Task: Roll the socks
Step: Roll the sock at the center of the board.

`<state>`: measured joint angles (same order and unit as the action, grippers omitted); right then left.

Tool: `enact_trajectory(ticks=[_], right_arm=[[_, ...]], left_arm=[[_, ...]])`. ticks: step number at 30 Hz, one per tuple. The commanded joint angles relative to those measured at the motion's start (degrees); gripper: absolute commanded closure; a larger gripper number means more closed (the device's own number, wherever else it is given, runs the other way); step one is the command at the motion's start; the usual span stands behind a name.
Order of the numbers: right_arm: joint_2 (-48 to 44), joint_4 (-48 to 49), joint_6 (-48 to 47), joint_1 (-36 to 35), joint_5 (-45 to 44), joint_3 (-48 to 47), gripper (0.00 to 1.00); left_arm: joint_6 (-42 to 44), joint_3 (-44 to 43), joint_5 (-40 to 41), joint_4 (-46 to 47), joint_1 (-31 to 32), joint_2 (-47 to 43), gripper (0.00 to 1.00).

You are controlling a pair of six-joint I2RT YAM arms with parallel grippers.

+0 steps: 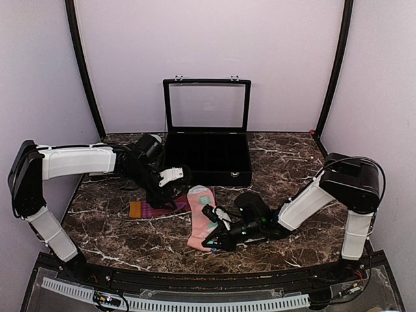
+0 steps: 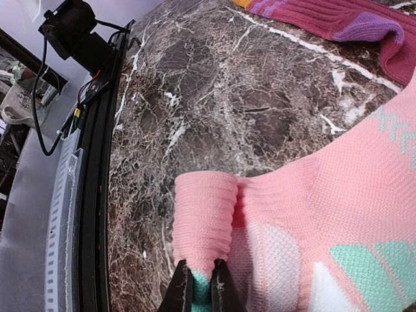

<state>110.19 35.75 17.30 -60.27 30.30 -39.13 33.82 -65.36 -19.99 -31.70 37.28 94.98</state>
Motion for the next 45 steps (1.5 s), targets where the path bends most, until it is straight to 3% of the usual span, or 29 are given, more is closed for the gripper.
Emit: enact_trajectory(ticks=[1,8,12,15,25,31,45], right_arm=[[6.5,-18.1,2.3,3.1,-3.8,5.5,1.0],[9.4,-17.6,7.8,4.4,0.0,6.9,1.0],[10.0,-19.0,9.2,4.5,-0.1,6.4,1.0],[11.2,-21.1,9.8,4.5,-0.1,5.2,1.0],[13.3,-23.8,12.3,5.0,0.2,3.2,1.0],[12.4,-26.5,12.1,5.1,0.2,2.3,1.0],[13.2,-25.2,12.7,5.3,0.8,3.5,1.0]], left_arm=[[5.0,3.9,-6.6,-1.1,2.0,-4.2,0.37],[6.8,8.1,-5.9,2.3,12.3,-3.0,0.45],[7.4,8.8,-6.3,5.1,15.2,-2.1,0.6],[9.6,9.9,-6.2,6.3,17.5,-1.9,0.63],[13.5,7.8,0.9,11.2,23.5,3.5,0.54],[15.1,9.3,4.3,15.0,24.1,5.3,0.57],[11.8,8.0,6.3,15.5,24.3,1.3,0.53]])
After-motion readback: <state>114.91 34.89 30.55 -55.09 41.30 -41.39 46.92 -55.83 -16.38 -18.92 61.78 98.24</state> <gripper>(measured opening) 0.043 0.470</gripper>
